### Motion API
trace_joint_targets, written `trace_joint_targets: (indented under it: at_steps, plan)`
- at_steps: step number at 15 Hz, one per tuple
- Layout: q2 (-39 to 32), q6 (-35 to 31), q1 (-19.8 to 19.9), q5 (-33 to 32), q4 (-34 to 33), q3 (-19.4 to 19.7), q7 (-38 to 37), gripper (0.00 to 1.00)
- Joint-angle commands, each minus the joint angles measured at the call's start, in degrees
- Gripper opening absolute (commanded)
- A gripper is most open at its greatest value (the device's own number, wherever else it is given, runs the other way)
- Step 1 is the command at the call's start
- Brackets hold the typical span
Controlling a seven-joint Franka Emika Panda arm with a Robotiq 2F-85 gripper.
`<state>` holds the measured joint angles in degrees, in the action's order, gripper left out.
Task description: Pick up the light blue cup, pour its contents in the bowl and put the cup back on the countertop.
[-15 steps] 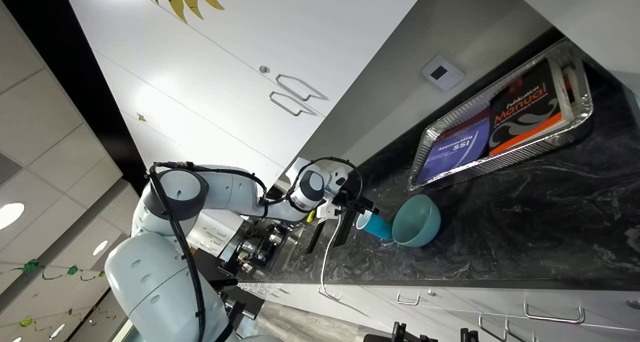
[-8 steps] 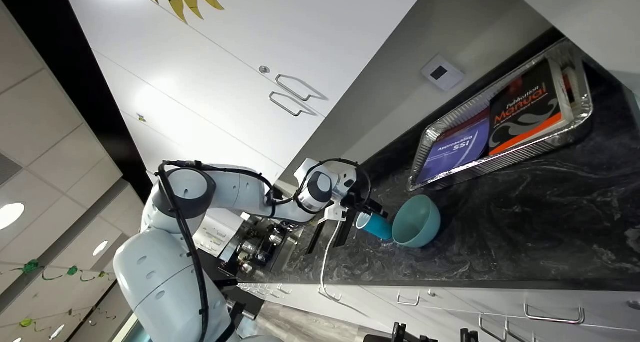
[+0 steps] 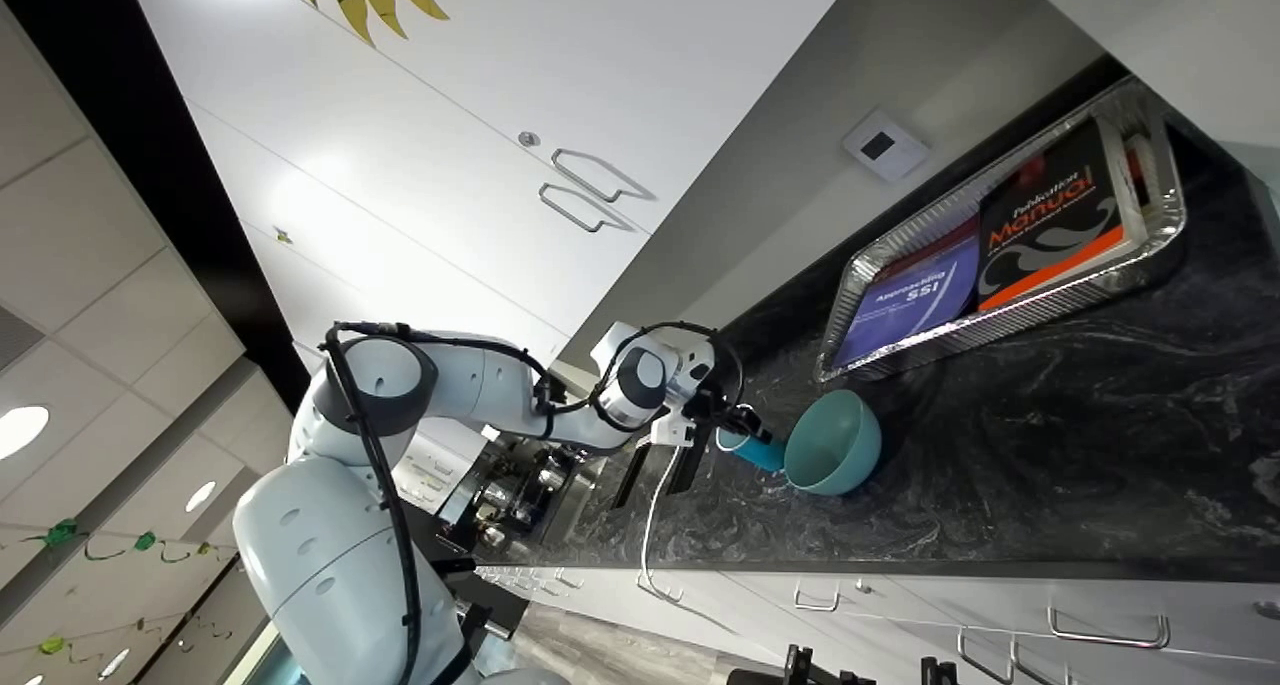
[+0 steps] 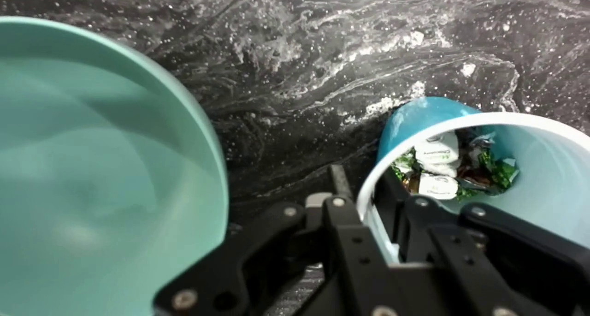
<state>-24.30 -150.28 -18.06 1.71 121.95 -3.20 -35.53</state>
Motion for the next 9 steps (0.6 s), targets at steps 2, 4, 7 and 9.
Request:
trace_joint_targets:
  at_steps: [2, 4, 7, 9]
  plan:
    - [-0.24, 1.04, -2.0, -1.03, -1.87, 0.73, -1.84, 0.0]
    - [0.62, 1.14, -2.37, -0.73, -1.42, 0.39, -1.65, 0.01]
    - [4.98, 1.58, -2.18, 0.68, 1.96, -0.84, -0.7, 0.01]
    - [9.64, 1.96, -2.32, 0.13, 5.46, -0.82, -1.53, 0.01]
